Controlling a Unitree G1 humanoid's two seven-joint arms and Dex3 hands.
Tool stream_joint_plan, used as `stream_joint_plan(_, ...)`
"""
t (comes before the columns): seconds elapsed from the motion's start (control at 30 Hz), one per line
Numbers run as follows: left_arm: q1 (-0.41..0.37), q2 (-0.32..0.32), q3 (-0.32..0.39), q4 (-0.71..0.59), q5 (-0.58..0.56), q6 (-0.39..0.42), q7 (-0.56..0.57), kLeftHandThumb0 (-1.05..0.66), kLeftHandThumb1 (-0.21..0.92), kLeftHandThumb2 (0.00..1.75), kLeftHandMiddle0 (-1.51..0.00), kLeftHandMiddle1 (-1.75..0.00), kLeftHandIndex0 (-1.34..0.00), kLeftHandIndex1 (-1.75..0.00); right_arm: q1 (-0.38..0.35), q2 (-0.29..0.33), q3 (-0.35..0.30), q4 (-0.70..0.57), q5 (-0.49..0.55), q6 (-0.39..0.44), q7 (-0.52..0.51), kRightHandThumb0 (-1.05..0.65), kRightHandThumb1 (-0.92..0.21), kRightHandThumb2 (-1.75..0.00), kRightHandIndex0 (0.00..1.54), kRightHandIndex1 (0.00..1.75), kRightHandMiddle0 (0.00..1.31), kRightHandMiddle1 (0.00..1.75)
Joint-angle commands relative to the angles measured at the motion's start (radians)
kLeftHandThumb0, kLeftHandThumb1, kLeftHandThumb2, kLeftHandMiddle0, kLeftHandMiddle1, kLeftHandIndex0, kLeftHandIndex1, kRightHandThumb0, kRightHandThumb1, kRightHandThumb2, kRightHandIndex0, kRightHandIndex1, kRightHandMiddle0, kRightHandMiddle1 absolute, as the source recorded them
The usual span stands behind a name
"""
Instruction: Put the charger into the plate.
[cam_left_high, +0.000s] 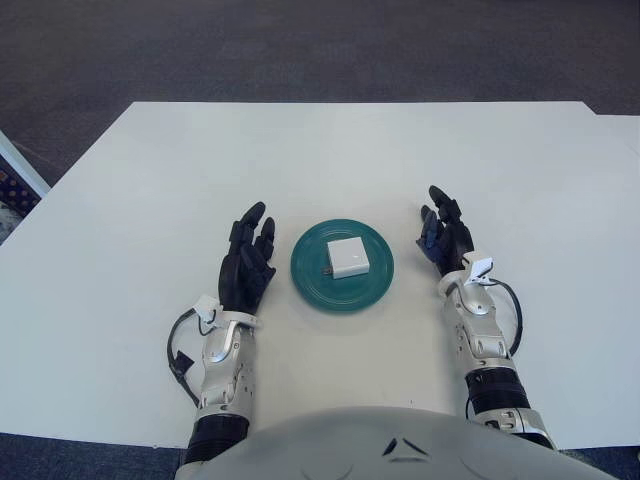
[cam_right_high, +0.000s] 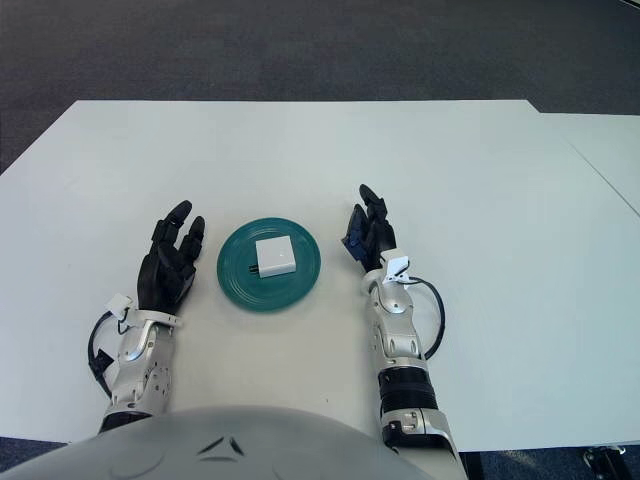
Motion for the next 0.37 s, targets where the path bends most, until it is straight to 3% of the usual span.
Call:
stream_joint_plan(0.0,0.044,-0.034,-0.014,0.029,0.02,0.045,0.032,-1.05,0.92,0.89,-0.32,-0.02,-0.01,-0.69,0.024,0.008,0.006,0.073,-0.017,0.056,-0.01,-0.83,-0.92,-0.9,0.02,0.0,0.0,0.2)
stream_joint_plan(0.2,0.041,-0.027,-0.017,0.043,0.046,0.037,0.054,-1.05,0.92,0.9,-0.29,0.0,0.0,-0.52,-0.02,0.019,-0.004,0.147,-0.018,0.024,-0.017,-0.8,-0.92,-0.94,0.0,0.0,0.0,0.14)
stream_joint_plan(0.33,0.026,-0.039,-0.003,0.07,0.068,0.012,0.1,-1.05,0.92,0.9,-0.26,0.0,0.0,-0.59,-0.036,0.014,0.004,0.176,-0.042,0.008,-0.026,-0.79,-0.92,-0.98,0.0,0.0,0.0,0.1)
